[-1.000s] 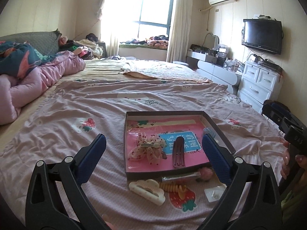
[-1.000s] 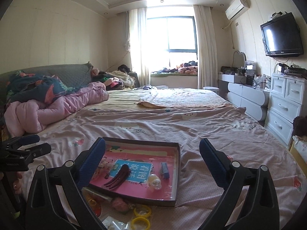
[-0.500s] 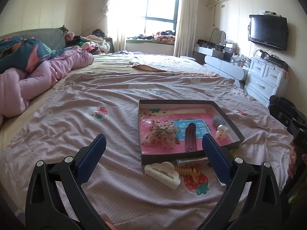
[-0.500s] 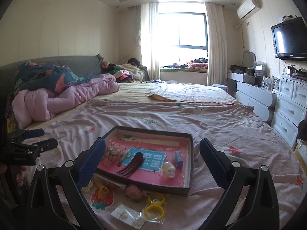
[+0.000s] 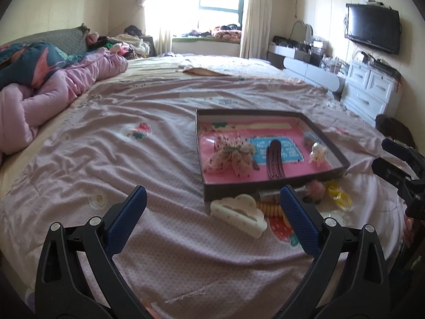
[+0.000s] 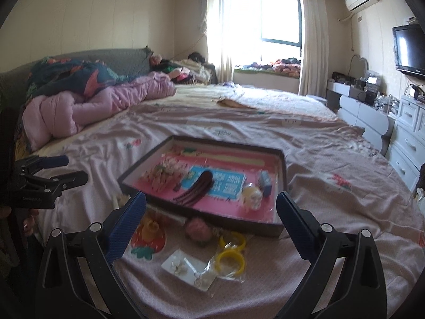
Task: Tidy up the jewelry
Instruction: 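Grasp the cream cloud-shaped claw clip with the left tool while the right tool reaches the pink pom-pom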
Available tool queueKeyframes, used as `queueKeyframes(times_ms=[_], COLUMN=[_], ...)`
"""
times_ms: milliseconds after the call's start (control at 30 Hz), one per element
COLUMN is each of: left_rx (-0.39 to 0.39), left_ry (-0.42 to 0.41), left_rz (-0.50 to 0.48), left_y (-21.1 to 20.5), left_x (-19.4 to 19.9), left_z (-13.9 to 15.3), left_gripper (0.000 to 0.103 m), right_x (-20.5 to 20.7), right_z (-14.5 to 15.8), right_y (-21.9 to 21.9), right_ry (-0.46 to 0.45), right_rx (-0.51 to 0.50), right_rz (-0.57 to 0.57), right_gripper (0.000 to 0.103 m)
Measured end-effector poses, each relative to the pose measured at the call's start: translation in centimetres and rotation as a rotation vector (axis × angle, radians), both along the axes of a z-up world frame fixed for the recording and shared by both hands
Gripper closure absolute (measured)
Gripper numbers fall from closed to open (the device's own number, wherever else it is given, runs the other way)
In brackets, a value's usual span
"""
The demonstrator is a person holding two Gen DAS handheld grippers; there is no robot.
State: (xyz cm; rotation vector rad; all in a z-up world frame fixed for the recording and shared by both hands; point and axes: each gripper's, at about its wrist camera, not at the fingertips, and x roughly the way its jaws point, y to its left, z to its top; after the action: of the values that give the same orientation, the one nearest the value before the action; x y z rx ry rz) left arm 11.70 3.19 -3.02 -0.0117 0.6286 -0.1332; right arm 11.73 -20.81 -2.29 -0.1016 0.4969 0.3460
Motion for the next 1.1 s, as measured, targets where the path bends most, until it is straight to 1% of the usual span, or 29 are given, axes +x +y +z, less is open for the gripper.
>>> queueKeyframes(times_ms=[167,200,267,400,500,533,700,800,1000,1067,1100], left_rx=[0.011,0.014,0.017,0.046,0.062,0.065,0.052,0.026,0.015,0.017,0.017], left_ry=[0.033,0.038,0.055,0.089,0.12,0.134,0.183,0.206,0.218,0.217,0.217], left_rz=[-0.038,-0.044,-0.061,-0.081,-0.095,-0.097,-0.098,-0.092,-0.101,-0.1,-0.099], left_y=[-0.8,-0.9,-1.3,-1.9,-2.3,-2.4,-2.6,-2.4,-2.6,-2.7,-2.7], left_x=[0.3,0.4,0.6,1.2,1.8,2.1,3.3,4.1,4.9,5.1,5.1], left_z=[-1.1,-1.3,-1.9,-3.1,-4.1,-4.6,-5.9,-6.6,-7.2,-7.3,-7.3], left_gripper=[0.012,0.012,0.012,0.011,0.011,0.011,0.011,0.011,0.012,0.012,0.012], right_x=[0.3,0.4,0.9,1.7,2.3,2.6,4.0,4.8,6.7,6.9,7.0], right_z=[-1.5,-1.8,-2.6,-4.0,-4.6,-4.8,-6.2,-6.8,-8.1,-8.5,-8.7], right_y=[1.4,1.5,1.7,1.9,2.1,2.1,2.7,3.2,3.6,3.7,3.9], right_ry=[0.044,0.056,0.093,0.135,0.151,0.156,0.195,0.206,0.256,0.274,0.28], right_rx=[-0.055,-0.065,-0.086,-0.123,-0.143,-0.149,-0.204,-0.236,-0.248,-0.245,-0.245], right_rz=[0.052,0.056,0.069,0.081,0.091,0.094,0.112,0.121,0.131,0.143,0.147], right_gripper=[0.009,0.015,0.021,0.025,0.026,0.027,0.033,0.036,0.039,0.048,0.055])
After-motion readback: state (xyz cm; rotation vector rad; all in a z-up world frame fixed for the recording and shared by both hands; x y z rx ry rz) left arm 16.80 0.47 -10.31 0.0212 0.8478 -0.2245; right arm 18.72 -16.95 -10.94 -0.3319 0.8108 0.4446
